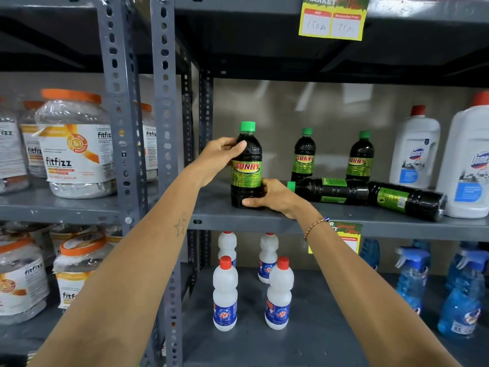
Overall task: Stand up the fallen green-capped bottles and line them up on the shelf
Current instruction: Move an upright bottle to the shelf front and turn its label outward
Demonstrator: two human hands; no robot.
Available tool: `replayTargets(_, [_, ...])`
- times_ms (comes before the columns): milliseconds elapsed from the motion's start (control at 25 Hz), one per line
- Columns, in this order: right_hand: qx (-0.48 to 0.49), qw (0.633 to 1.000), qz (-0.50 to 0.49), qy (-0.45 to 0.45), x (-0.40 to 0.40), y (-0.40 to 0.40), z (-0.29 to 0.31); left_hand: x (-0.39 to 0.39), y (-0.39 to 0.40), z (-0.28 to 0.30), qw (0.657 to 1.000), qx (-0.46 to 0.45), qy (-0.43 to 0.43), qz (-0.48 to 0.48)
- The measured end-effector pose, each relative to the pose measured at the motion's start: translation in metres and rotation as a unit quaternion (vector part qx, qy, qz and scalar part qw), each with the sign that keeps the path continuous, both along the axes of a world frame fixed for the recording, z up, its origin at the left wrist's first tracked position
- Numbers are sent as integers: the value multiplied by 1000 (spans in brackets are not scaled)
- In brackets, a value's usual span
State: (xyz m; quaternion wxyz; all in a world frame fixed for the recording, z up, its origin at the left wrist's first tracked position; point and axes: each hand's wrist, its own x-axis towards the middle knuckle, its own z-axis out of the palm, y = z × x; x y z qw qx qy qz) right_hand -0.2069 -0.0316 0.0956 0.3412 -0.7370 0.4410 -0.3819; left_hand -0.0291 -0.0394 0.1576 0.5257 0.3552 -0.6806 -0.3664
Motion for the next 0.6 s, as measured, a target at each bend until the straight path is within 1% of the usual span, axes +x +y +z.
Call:
replayTargets(80, [15,1000,6,-12,-1,0,-1,5,1,-14,1000,3,9,-28])
replayTargets(240, [39,998,-10,-43,-5,-4,-3,14,7,-54,994,46,-77,-67])
replayTargets(320, [42,998,-15,-38,-6,-6,-3,15,5,-62,994,50,-82,-57])
replayTargets(600, [40,999,-25,-24,-5,-6,-2,15,5,-62,995,27,-92,-32])
